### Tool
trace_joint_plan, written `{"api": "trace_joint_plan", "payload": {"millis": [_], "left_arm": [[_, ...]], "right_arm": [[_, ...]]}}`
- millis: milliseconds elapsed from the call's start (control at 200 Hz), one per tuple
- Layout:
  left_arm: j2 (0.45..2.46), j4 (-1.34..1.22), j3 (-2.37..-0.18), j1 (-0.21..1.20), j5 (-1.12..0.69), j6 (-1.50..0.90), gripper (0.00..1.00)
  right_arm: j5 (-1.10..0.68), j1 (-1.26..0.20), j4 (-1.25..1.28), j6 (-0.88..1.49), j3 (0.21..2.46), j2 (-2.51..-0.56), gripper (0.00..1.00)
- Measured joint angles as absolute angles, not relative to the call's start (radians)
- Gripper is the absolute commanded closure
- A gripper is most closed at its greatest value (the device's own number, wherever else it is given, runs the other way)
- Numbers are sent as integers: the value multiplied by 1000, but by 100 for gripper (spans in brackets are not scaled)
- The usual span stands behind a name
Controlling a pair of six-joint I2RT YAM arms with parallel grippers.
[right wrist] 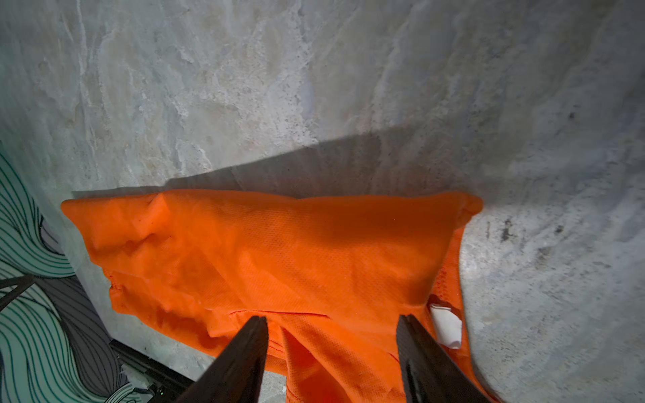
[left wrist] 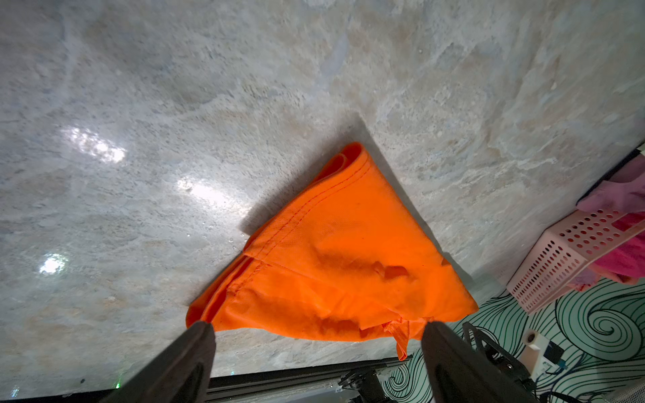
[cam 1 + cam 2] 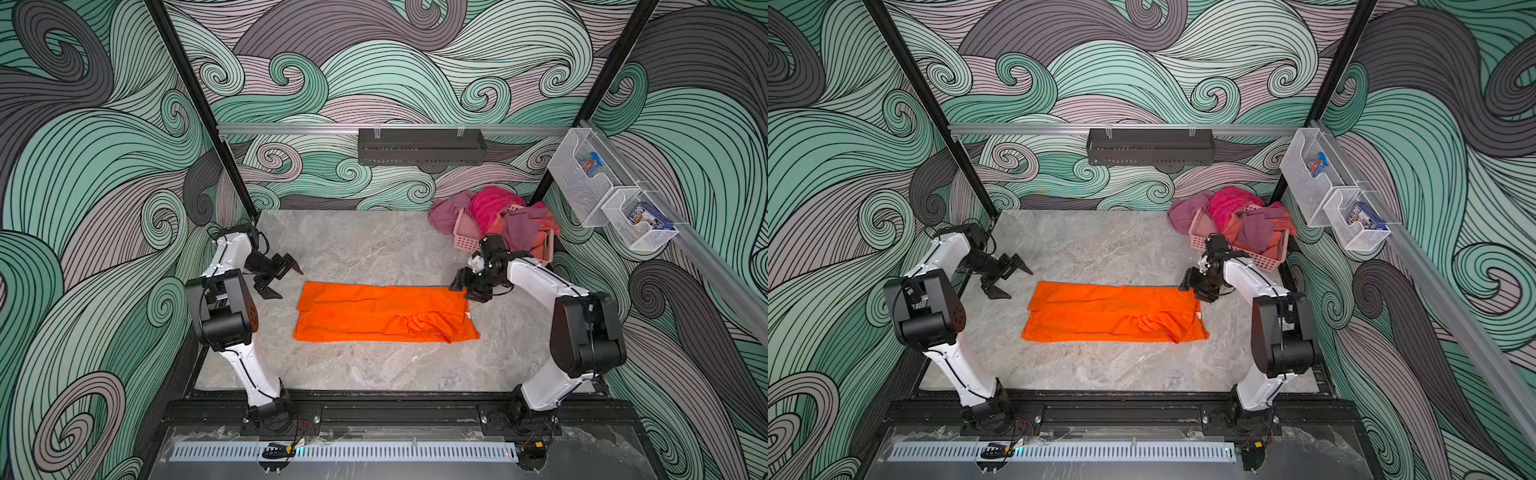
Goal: Fold and stack t-shirts
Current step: Adjust the T-shirt at the center of the board.
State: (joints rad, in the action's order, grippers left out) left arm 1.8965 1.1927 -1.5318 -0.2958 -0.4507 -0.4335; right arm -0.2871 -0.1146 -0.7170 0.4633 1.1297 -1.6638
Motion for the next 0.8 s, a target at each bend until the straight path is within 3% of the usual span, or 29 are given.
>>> {"api": "trace_joint_plan", "payload": {"millis": [475,585,801], "left_arm": [[1897,1193,-1522,-296,-449,-434,4],[1897,1193,-1522,-296,-448,-434,4],[1897,1196,-1522,-296,-441,-434,4]], "right_arm": [[-225,-107,-749,459,1117,-1683,43],[-226,-107,-744,455,1118,-1730,54],[-240,-107,-744,440,1168,-1806,93]]}}
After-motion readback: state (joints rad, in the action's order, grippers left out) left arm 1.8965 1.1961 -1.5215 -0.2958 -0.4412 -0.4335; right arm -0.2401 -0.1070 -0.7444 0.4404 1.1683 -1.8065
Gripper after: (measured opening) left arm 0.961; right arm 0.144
